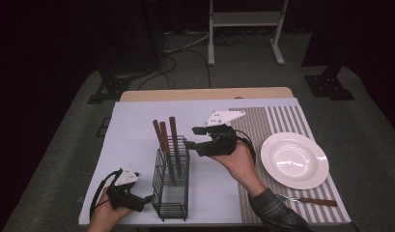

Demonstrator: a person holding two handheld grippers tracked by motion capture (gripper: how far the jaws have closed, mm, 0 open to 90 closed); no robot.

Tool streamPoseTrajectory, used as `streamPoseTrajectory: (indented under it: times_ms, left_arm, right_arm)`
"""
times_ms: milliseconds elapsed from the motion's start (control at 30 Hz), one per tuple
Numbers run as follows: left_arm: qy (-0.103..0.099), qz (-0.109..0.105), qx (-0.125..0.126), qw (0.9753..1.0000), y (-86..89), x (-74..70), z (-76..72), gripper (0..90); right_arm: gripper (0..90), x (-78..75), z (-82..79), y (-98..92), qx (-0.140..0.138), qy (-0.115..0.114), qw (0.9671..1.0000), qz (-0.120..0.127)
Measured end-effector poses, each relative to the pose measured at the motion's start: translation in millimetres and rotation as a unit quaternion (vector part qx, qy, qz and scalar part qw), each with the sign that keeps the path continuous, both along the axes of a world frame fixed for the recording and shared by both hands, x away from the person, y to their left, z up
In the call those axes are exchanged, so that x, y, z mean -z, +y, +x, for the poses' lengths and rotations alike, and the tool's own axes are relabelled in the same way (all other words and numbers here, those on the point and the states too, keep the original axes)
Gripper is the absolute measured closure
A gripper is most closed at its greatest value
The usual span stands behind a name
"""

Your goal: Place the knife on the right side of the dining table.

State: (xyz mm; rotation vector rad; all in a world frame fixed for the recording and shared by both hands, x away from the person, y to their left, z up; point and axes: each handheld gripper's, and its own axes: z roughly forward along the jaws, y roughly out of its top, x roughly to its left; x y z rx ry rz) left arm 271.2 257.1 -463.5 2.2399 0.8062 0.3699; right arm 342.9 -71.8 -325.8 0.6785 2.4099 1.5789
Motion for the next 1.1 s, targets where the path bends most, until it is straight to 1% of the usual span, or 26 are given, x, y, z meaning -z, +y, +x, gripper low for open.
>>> streamPoseTrajectory:
  times_ms: [133,333,400,533,733,833,1100]
  left_arm:
    - [-0.001,0.0,0.0,1.0,0.0,0.1,0.0,0.0]
    - [0.0,0.0,0.0,1.0,0.0,-0.1,0.0,0.0]
    - [0.001,0.0,0.0,1.0,0.1,-0.1,0.0,0.0]
    - [0.001,0.0,0.0,1.0,0.1,-0.1,0.1,0.0]
    - [0.0,0.0,0.0,1.0,0.0,0.0,0.0,0.0]
    - [0.0,0.0,0.0,1.0,0.0,0.0,0.1,0.0]
    - [0.0,-0.001,0.0,1.0,-0.1,0.1,0.0,0.0]
  right_arm:
    - [41.0,-2.8,8.6,8.4,-0.003,0.002,0.9999,0.012]
    - [41.1,-6.1,21.4,19.3,-0.009,0.006,0.9998,0.014]
    - [41.1,-6.0,22.9,20.4,-0.009,0.007,0.9998,0.015]
    - [41.1,-4.5,31.4,27.6,-0.012,0.013,0.9996,0.02]
    - [41.7,-4.9,41.7,35.2,-0.013,0.016,0.9994,0.028]
    - [43.7,-4.6,48.1,39.2,-0.013,0.02,0.9992,0.033]
    - [48.6,-3.5,54.7,45.2,-0.014,0.025,0.999,0.036]
